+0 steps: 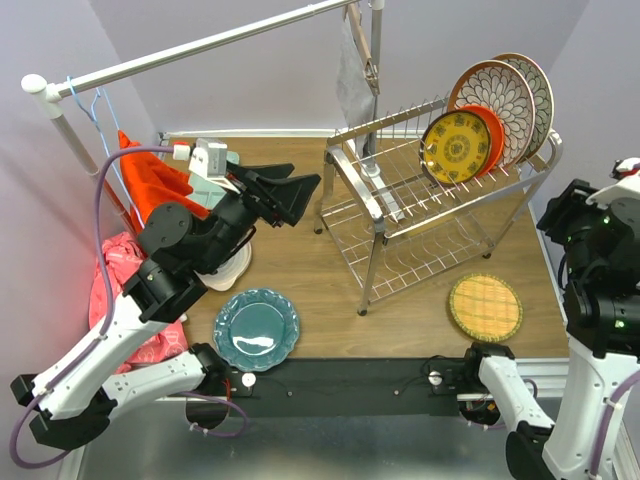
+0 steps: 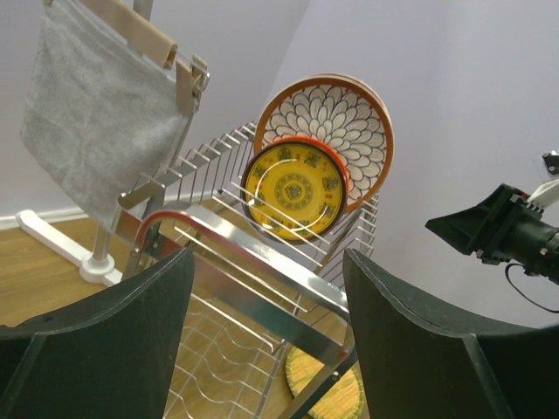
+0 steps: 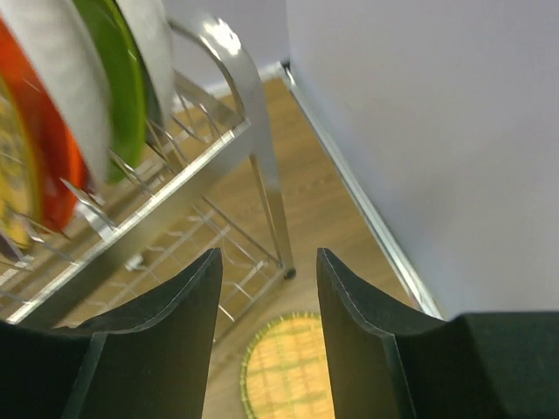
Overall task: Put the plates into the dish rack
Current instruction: Grab a plate with the right arm
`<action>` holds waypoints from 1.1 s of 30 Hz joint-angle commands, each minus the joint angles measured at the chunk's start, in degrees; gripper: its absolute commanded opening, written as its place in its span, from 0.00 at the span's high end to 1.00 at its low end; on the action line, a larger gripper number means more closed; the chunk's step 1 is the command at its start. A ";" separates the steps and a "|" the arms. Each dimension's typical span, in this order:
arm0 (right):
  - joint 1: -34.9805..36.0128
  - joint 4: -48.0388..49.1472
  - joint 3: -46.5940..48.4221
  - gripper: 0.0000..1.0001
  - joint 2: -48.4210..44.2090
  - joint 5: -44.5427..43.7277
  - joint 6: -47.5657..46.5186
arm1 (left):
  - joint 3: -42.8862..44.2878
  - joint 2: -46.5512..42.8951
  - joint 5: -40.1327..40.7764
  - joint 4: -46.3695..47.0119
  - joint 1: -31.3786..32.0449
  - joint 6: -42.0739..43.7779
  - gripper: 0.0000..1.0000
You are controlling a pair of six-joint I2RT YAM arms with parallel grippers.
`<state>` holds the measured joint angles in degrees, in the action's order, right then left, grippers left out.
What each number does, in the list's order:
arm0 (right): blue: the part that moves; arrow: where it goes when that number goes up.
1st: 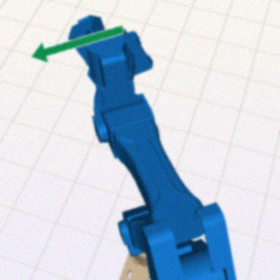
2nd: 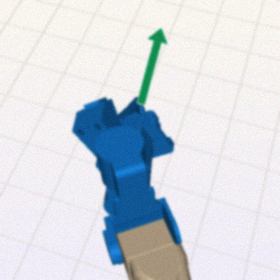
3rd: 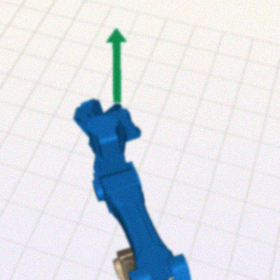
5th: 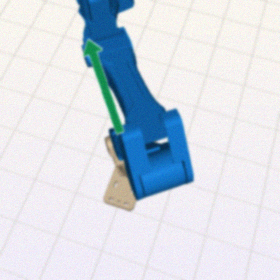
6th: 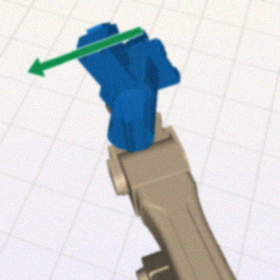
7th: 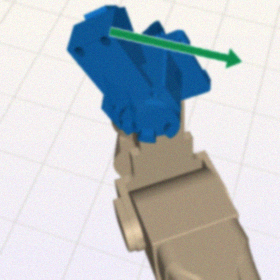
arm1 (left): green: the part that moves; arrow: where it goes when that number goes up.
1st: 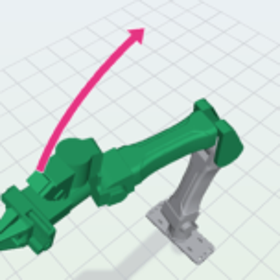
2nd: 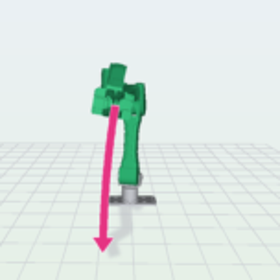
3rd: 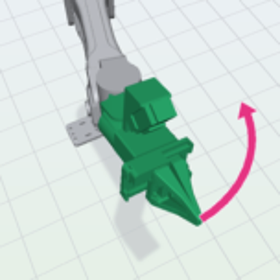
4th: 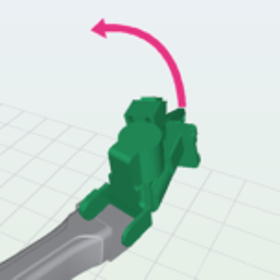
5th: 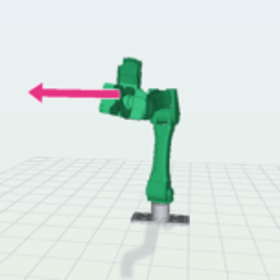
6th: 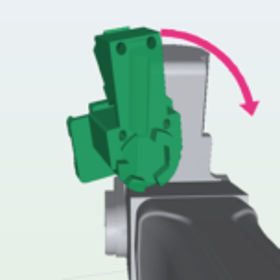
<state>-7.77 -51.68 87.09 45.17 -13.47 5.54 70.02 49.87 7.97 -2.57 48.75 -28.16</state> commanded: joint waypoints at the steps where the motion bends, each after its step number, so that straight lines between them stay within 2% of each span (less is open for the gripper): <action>1: -1.19 -4.04 -4.99 0.45 -1.05 -2.69 3.25 | -2.25 -0.65 -1.64 -1.82 -0.32 -1.10 0.22; 12: -1.19 -5.27 -10.71 0.45 -0.61 -1.82 4.48 | -6.91 -0.82 -9.54 -1.92 -0.32 -0.49 0.22; 17: -1.19 -6.15 -11.24 0.45 1.06 -1.12 4.48 | -9.02 -1.09 -10.69 -0.77 -0.41 -0.58 0.22; 20: -1.19 -8.60 -9.49 0.44 2.90 -2.95 4.48 | -8.94 -1.09 -10.95 -0.77 -0.41 0.73 0.22; 22: -1.19 -9.31 -8.08 0.38 3.96 -5.94 4.48 | -8.59 -1.00 -11.30 -1.03 -0.59 1.62 0.22; 27: -1.19 -12.56 -1.24 0.38 7.73 -6.30 4.21 | -7.09 -0.56 -13.24 -0.77 -0.76 6.35 0.21; 33: -1.19 -15.55 2.64 0.36 12.04 -9.10 4.92 | -3.84 0.14 -13.24 -0.86 -0.85 9.70 0.21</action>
<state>-8.64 -63.07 86.80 55.20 -18.59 9.61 63.09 50.04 -3.53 -4.43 48.36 -22.68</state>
